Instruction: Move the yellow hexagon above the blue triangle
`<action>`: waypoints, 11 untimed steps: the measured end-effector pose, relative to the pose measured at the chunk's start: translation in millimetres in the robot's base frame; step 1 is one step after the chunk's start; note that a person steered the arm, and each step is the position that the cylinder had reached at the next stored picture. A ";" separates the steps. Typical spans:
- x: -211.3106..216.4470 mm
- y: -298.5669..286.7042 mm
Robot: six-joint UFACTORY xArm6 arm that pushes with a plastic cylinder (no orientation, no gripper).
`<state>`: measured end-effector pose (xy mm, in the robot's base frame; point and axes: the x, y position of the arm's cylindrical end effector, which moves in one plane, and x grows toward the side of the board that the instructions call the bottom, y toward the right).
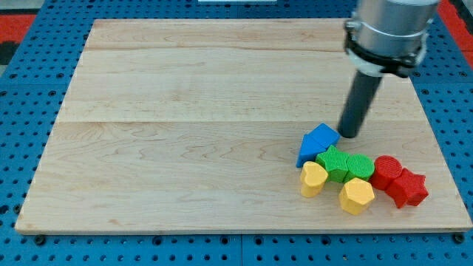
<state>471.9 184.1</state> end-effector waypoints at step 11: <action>105.3 -46.1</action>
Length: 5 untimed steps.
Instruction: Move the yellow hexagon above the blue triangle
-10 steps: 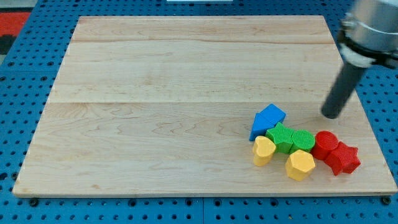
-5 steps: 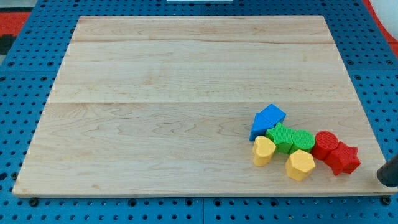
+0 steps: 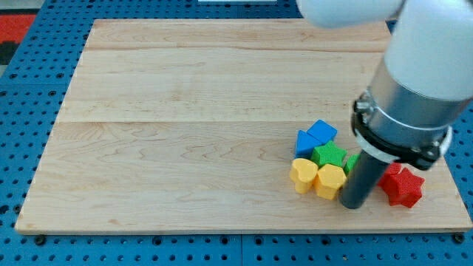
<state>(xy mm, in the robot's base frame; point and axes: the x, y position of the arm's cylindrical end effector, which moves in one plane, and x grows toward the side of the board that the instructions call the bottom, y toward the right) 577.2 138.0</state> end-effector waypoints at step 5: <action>-85.9 -117.3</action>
